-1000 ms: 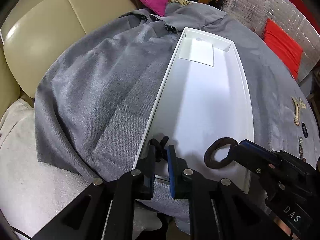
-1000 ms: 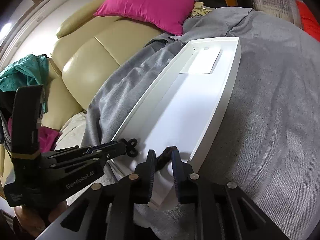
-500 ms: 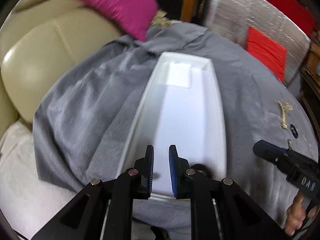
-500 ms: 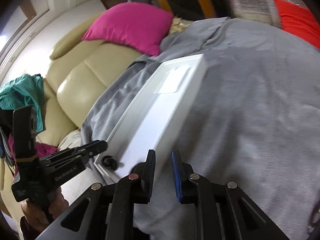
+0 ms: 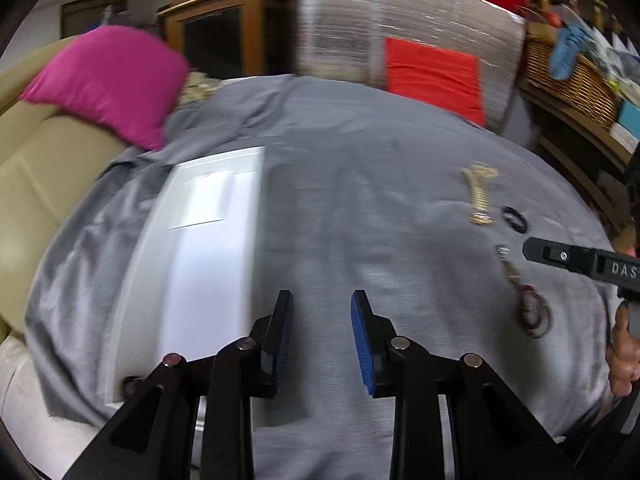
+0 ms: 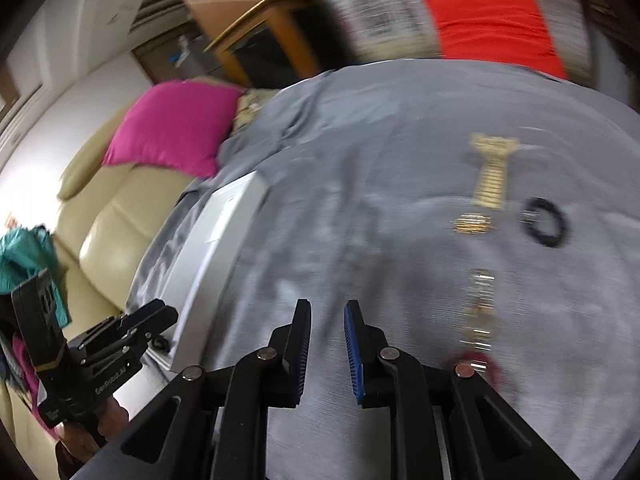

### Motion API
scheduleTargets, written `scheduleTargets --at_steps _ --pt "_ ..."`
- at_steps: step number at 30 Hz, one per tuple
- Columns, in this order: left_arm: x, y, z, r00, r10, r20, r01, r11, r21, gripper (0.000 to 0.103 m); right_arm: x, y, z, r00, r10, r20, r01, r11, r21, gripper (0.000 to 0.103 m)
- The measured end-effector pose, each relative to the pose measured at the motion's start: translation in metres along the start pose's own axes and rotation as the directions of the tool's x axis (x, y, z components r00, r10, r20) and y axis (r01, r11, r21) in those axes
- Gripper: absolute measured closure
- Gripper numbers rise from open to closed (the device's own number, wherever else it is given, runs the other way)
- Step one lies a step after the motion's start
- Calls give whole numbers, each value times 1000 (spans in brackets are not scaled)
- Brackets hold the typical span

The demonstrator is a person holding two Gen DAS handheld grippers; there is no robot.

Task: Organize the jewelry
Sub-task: 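Return the right gripper to the table and grasp the red ring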

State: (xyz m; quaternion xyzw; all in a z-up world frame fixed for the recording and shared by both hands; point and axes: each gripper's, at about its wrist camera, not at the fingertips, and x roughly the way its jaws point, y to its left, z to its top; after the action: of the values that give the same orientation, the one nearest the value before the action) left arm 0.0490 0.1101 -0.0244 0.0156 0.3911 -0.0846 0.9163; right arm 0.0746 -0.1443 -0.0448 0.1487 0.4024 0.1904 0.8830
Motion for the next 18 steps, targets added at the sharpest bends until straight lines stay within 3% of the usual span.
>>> scheduleTargets --at_steps 7,15,18 --pt "25 -71 3 989 -117 -89 125 988 88 73 -34 -65 -7 1000 -14 -11 15 992 122 83" --pt "56 -103 2 976 -107 -192 124 989 75 72 -19 -97 -27 991 -68 -115 82 988 130 82" --pt "59 -103 0 973 -105 -206 122 990 71 66 -9 -97 -28 989 -70 -130 85 990 113 82"
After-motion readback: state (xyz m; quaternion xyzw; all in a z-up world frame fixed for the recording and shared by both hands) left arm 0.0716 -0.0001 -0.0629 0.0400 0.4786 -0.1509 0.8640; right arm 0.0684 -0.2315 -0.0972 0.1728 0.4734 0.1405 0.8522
